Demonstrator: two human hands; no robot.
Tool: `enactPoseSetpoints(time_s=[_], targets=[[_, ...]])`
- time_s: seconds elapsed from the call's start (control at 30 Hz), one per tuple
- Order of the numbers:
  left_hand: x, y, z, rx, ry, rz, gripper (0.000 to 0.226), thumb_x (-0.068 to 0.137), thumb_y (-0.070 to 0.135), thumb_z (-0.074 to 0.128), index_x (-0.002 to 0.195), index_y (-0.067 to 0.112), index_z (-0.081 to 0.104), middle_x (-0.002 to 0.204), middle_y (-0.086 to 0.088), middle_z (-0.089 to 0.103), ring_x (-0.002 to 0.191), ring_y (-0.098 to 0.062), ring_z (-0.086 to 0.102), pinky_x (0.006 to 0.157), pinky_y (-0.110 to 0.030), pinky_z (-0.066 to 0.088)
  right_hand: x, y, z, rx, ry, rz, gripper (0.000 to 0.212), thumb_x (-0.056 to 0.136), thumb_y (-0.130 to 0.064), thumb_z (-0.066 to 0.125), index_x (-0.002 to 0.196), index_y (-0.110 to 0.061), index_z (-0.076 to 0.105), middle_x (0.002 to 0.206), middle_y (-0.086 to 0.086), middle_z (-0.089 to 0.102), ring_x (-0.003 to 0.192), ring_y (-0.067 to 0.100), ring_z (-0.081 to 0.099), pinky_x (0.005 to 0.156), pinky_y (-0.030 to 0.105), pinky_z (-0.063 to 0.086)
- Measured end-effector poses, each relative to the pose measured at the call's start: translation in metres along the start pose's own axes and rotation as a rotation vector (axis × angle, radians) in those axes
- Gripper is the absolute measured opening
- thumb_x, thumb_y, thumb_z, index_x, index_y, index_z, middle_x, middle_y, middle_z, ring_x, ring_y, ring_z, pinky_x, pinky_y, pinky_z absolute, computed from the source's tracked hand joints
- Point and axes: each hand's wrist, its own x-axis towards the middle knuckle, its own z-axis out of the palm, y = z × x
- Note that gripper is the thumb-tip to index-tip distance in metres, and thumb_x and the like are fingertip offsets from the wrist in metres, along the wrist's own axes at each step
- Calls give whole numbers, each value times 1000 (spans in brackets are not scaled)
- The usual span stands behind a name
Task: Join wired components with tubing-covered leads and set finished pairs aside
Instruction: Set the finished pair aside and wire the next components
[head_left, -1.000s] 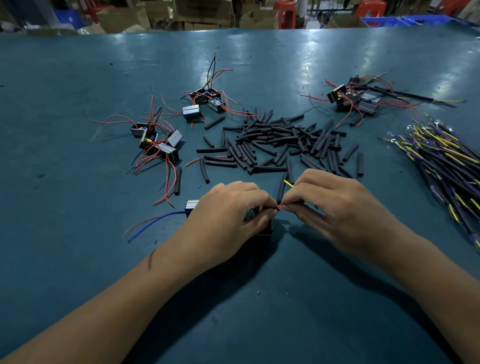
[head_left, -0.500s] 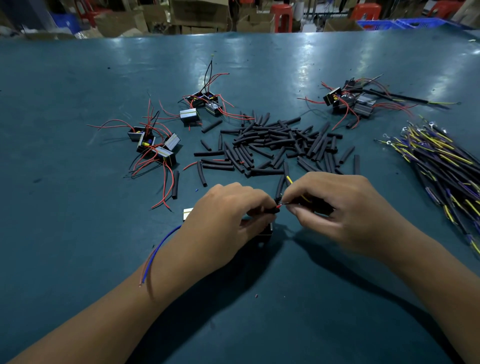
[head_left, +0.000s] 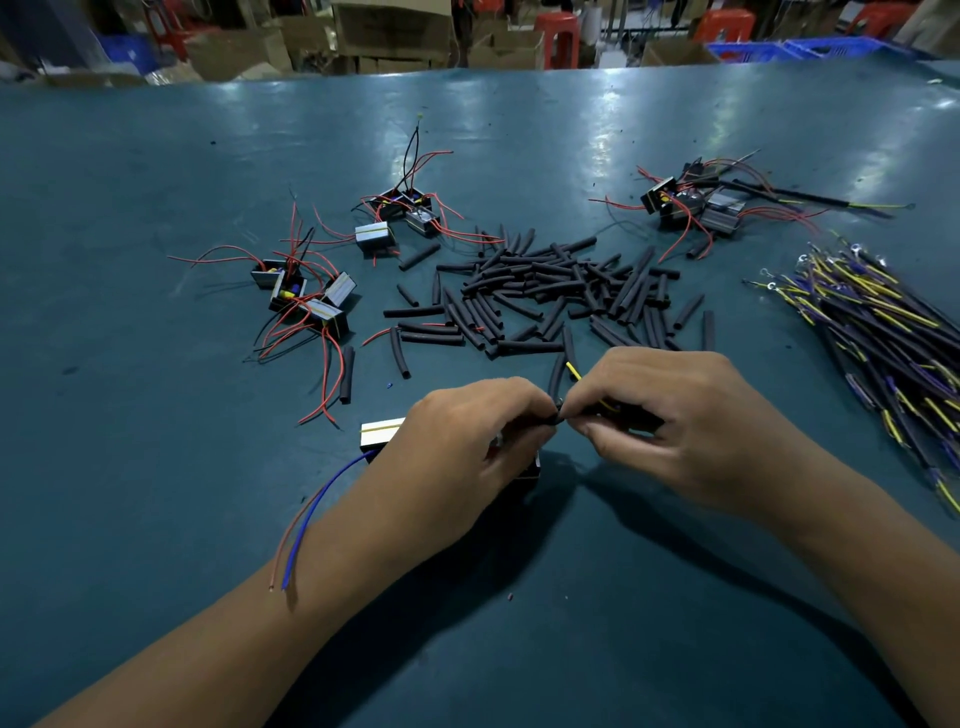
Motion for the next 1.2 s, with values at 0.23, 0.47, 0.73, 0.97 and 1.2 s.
enactPoseSetpoints(time_s=[0.23,0.47,0.73,0.97,1.2], targets=[[1,-1,0,-7,38,12,18,95,20,61,105,12,73,87,4,69,77,-14,65,69,-41,52,-4,0,1,139,58,118,21,86,-8,62,103,-19,59,83,-13,64,68,2,59,65,6,39],[0,4,3,-42,45,-33,16,90,25,67,101,13,65,83,6,63,75,-19,61,66,-42,53,-3,-1,2,117,48,130,23,89,-14,61,109,-25,56,84,-12,66,72,6,62,67,14,45],[-1,0,1,-35,75,3,21,83,5,78,103,11,72,94,4,64,80,-10,63,73,-28,53,-4,1,2,98,73,151,22,92,-18,60,112,-26,55,87,-13,67,74,8,63,66,25,48],[2,2,6,17,129,69,11,85,7,77,95,8,73,89,3,67,78,-17,63,69,-36,53,-4,0,3,119,70,191,17,91,-19,59,107,-25,58,80,-11,65,61,16,56,58,24,43],[2,-4,-2,-16,144,-92,12,95,15,64,105,20,68,97,16,68,94,-4,62,82,-12,41,-3,-2,4,201,84,235,8,92,-28,63,99,-25,61,69,-7,62,55,13,53,53,17,39]])
